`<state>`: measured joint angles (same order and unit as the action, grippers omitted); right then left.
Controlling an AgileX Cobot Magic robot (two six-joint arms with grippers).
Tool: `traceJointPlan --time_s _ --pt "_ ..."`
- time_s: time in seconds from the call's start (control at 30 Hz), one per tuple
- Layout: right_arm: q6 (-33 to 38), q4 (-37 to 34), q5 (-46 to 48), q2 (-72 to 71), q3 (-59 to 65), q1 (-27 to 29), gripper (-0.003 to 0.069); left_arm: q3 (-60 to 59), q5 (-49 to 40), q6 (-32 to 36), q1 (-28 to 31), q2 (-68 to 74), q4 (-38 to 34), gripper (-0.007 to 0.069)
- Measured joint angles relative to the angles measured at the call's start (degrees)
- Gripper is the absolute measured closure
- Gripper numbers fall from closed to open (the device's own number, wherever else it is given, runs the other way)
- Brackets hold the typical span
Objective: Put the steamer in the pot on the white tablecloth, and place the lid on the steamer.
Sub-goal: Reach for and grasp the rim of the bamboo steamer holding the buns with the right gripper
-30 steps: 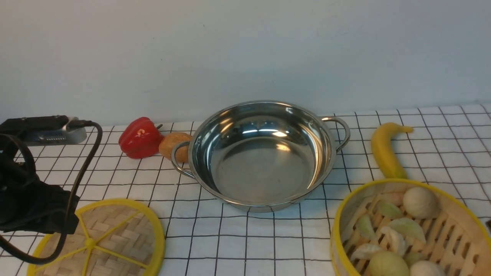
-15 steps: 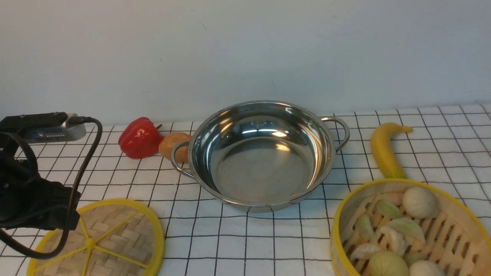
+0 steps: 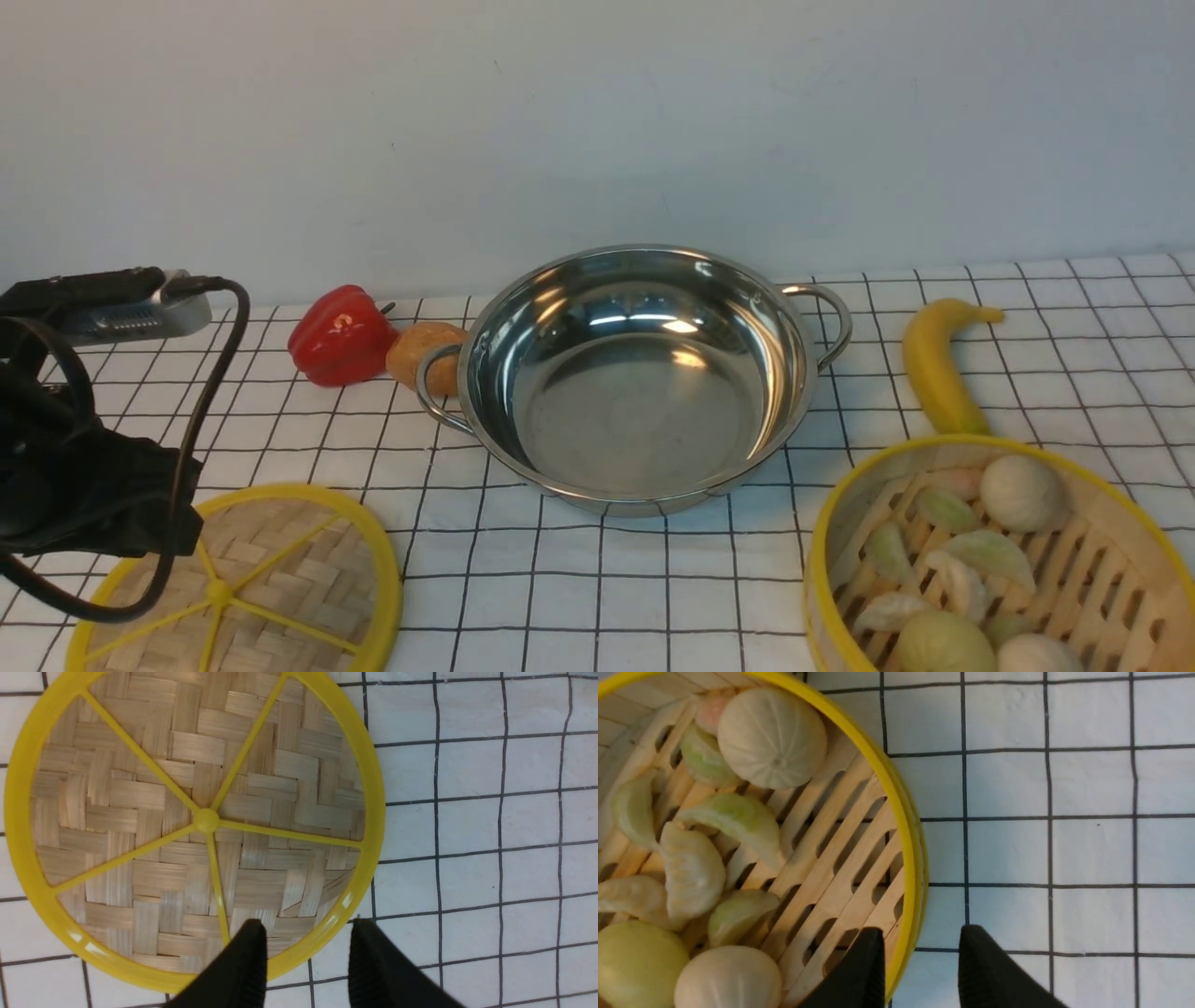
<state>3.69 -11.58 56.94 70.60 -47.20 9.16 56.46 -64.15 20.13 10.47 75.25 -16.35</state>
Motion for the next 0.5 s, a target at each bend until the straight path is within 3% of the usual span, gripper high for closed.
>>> traceJointPlan --time_s 0.5 --pt "1.1 -2.5 -2.7 8.3 1.5 0.0 0.0416 0.0 0.2 0.0 0.0 0.0 -0.9 0.0382"
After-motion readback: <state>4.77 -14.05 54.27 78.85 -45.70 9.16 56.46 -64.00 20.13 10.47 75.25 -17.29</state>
